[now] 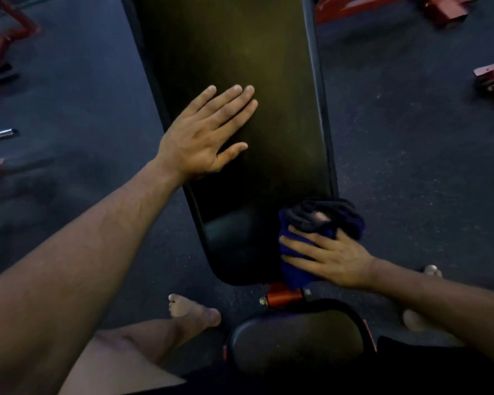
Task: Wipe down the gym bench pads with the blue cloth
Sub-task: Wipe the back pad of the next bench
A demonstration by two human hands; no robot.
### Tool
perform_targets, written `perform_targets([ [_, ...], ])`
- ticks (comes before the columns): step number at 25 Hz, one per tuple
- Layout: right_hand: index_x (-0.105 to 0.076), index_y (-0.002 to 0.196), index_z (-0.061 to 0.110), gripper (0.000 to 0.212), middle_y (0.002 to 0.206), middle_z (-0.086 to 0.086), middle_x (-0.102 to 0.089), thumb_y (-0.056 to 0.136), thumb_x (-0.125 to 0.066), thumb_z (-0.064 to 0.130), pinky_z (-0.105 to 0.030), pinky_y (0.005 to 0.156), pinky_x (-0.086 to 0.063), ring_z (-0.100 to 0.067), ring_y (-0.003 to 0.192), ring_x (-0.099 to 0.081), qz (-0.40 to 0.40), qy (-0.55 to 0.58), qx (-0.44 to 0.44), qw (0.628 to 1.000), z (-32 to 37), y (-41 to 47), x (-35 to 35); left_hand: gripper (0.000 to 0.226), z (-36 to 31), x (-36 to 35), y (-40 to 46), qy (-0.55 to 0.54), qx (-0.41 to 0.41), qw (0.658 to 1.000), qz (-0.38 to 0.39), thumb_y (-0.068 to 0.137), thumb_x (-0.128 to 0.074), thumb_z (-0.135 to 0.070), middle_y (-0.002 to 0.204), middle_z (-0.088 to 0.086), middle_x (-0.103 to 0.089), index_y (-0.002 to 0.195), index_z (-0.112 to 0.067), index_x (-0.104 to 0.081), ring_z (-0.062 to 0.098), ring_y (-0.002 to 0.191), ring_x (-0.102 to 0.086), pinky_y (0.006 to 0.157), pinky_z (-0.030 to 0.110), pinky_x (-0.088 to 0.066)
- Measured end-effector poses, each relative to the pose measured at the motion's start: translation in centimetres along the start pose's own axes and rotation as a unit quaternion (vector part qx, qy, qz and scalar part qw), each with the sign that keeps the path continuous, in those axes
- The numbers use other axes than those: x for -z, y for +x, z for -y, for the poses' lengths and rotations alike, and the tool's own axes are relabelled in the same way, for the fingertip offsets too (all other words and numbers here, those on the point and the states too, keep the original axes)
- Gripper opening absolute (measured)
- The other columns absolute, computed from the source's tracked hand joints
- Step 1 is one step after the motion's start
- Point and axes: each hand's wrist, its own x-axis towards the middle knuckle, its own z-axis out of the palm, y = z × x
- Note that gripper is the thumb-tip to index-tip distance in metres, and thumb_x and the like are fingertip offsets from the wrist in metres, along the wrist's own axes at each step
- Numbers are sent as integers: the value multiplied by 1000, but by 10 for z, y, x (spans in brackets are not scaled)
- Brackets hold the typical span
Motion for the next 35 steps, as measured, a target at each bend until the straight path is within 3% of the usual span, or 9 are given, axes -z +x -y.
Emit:
perform_targets([
  [2,-56,137,20,41,156,-10,-39,98,-44,18,-53,107,-28,-27,136,-45,-29,-3,31,999,29,58,-7,63,0,-2,-1,-1,-1,1000,-16,110,-38,-46,168,10,-26,162,-13,-26,24,157,-21,127,48,-18],
  [5,-53,138,17,48,155,-14,-39,91,-44,25,-63,119,-1,-31,139,-38,15,14,83,996,55,135,-6,61,2,3,1,2,-11,1000,-20,110,-37,-43,167,11,-28,161,-11,-28,26,156,-24,126,50,-20],
  [7,-54,137,18,45,155,-12,-39,93,-43,21,-61,120,3,-30,139,-37,11,6,100,995,46,123,-2,60,3,7,3,-1,-11,1000,-12,110,-35,-42,167,12,-29,161,-11,-30,27,155,-25,126,50,-21],
  [12,-51,141,26,53,160,-5,-31,89,-56,20,-56,119,-8,-23,129,-44,65,-47,115,990,-32,1,26,60,1,6,3,-3,-7,1000,-5,110,-34,-43,167,10,-28,161,-12,-29,25,156,-24,126,50,-20],
  [17,-62,125,28,38,152,-4,-45,88,-58,22,-64,115,-24,-22,122,-50,71,-38,128,989,-29,21,21,62,1,9,3,-1,1,1000,15,110,-33,-46,169,8,-24,162,-14,-25,24,157,-21,127,49,-18],
  [24,-75,111,34,28,125,15,-67,85,-68,40,-21,94,-49,-5,117,-62,68,85,225,968,58,83,-18,70,-8,5,1,25,24,999,19,107,-36,-54,171,4,-20,164,-17,-20,20,158,-15,129,44,-11],
  [28,-63,117,22,25,121,3,-62,94,-55,18,-30,86,-54,-14,99,-64,98,119,143,978,-1,17,7,72,-13,10,2,35,35,998,50,108,-35,-57,171,3,-17,165,-17,-15,20,158,-14,129,45,-9],
  [31,-57,129,21,38,153,-2,-43,93,-47,14,-47,92,-47,-23,125,-50,104,83,-45,990,-34,-17,45,74,-14,14,4,25,37,997,68,108,-33,-59,172,3,-14,165,-16,-13,20,158,-12,128,44,-4],
  [35,-57,130,8,53,160,-14,-28,77,-51,2,-53,104,-41,-37,148,-21,78,178,-293,936,-15,19,84,74,-12,20,8,22,28,996,83,109,-29,-59,172,3,-7,165,-15,-11,20,157,-7,126,43,1],
])
